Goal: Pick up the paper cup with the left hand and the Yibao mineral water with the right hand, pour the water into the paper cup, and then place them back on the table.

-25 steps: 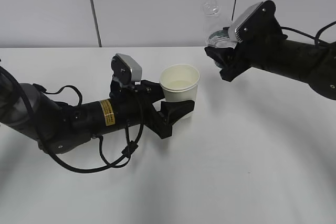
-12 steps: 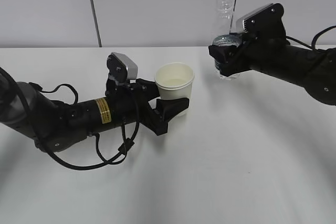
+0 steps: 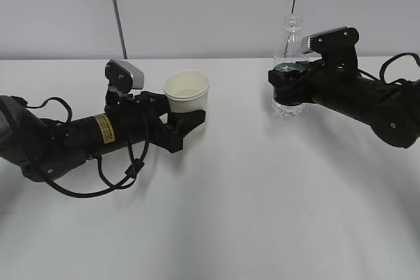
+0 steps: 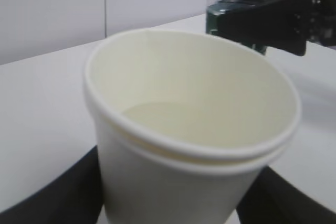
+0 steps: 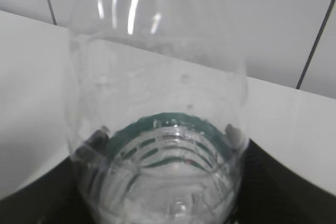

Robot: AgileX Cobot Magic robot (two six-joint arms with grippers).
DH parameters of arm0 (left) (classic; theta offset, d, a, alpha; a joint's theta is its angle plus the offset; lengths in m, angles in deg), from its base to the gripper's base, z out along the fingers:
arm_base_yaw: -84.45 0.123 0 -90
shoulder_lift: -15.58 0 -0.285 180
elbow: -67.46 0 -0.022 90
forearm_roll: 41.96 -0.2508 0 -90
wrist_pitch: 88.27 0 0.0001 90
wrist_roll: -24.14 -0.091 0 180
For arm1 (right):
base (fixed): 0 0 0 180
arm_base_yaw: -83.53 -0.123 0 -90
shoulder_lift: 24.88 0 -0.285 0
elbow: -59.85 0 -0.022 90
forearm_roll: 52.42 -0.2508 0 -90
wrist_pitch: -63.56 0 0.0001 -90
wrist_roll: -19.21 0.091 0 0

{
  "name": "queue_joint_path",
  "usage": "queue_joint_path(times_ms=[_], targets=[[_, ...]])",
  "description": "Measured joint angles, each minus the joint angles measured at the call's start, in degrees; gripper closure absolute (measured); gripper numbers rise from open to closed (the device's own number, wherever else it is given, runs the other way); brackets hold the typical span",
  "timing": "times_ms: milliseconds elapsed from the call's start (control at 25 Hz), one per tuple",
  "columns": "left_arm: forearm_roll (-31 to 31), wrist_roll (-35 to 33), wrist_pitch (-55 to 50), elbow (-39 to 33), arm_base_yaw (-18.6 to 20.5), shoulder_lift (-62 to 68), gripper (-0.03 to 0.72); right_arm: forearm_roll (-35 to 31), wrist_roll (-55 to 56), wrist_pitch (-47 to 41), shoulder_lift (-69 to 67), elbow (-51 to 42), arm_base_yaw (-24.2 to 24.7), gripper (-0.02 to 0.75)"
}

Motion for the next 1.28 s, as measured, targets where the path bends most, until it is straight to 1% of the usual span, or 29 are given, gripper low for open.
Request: queue_joint_path(times_ms=[160,520,680,800,1280], targets=[[0.1,0.0,-0.8,0.0,2.9,0.0,0.244,-3.0,0.1,2.1,-1.4,0.0,0.0,0.257],[0.6,0.0,-1.1,0.0,9.4,0.0,0.244,-5.2,0.4,5.1,-4.7,0.0,0.5,0.257],[0.7,0.0,-2.2,0.0,11.5,0.0,0.244,-5.3,0.4,6.5,-4.7,0.0,1.0,0.257],[1.0,-0.4,-2.8,0.0,12.3,0.0,0.244,-5.5,0.4,6.5,-4.7,0.0,1.0,0.257],[3.9,-3.5,-5.1,0.0,12.3,0.0,0.244,-5.5,0.4,6.6,-4.9,0.0,1.0,0.257]])
